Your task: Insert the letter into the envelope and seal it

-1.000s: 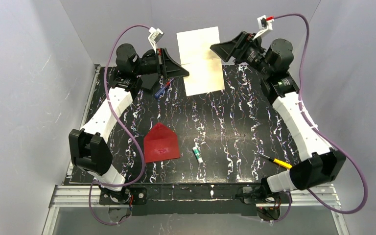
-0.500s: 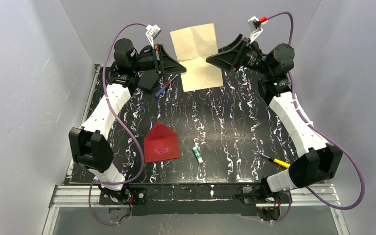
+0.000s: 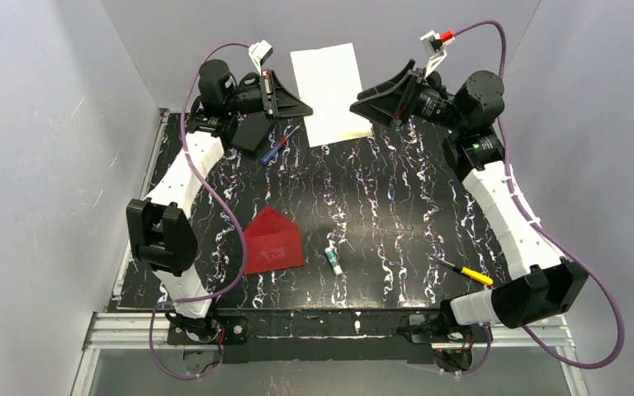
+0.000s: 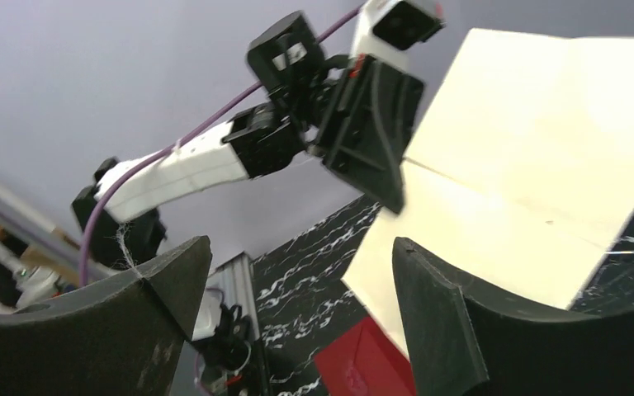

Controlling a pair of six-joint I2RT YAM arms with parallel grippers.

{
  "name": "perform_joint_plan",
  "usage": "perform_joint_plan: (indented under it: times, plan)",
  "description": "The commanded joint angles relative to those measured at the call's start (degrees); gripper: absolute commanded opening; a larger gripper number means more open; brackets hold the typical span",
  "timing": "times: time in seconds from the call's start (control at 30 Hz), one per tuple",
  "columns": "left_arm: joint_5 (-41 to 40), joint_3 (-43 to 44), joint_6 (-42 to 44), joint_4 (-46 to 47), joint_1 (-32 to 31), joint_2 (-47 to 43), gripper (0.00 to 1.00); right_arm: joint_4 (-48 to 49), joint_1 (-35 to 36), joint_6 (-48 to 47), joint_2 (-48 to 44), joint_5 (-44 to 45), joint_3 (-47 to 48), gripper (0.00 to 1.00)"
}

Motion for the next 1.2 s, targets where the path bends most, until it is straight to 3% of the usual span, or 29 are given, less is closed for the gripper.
perform_joint_plan:
  times: [0.0,0.1,0.27,0.37,0.43,0.57,0.67,0.87,1.03,1.17]
  plan:
    - [3.1,-1.1,7.5,0.3,0.0,-4.9,0.0,-4.0,-0.1,-3.6,-0.1,12.5,3.1,0.9]
    - [2.9,-3.3,13.7,-1.3,0.0,-7.0,0.0,-4.0,-0.1,-3.6,0.7,16.2,5.5,0.93]
    - [-3.1,-5.9,29.0,-13.3,0.1,-9.9,0.0,1.9,0.0,2.5,4.4,12.0,9.4,0.89]
    - [-13.2,-2.3,49.6,-33.0,-1.2,-11.1,0.0,3.4,0.5,5.7,6.3,12.5,9.9,0.78]
    - [-20.7,-1.4,61.3,-40.6,-1.8,-11.6,0.0,-0.3,1.1,5.8,7.6,15.3,11.3,0.7]
    - [-31.5,-2.3,71.6,-44.6,-2.0,-13.3,0.0,-7.7,2.3,4.0,9.2,20.8,13.1,0.64]
    - [-34.4,-4.4,77.8,-43.2,-2.6,-15.3,0.0,-10.9,3.8,3.8,10.5,21.8,13.9,0.63]
    - [-32.6,-7.0,82.0,-40.2,-3.3,-16.5,0.0,-22.9,9.6,-3.1,16.3,23.7,20.5,0.53]
    - [-30.1,-6.3,73.7,-36.6,-3.3,-15.6,0.0,-26.3,10.8,-3.4,18.8,22.2,23.1,0.48]
    - [-23.2,-4.1,68.2,-36.1,-3.3,-14.0,0.0,-26.3,11.0,-6.9,15.6,19.2,17.5,0.48]
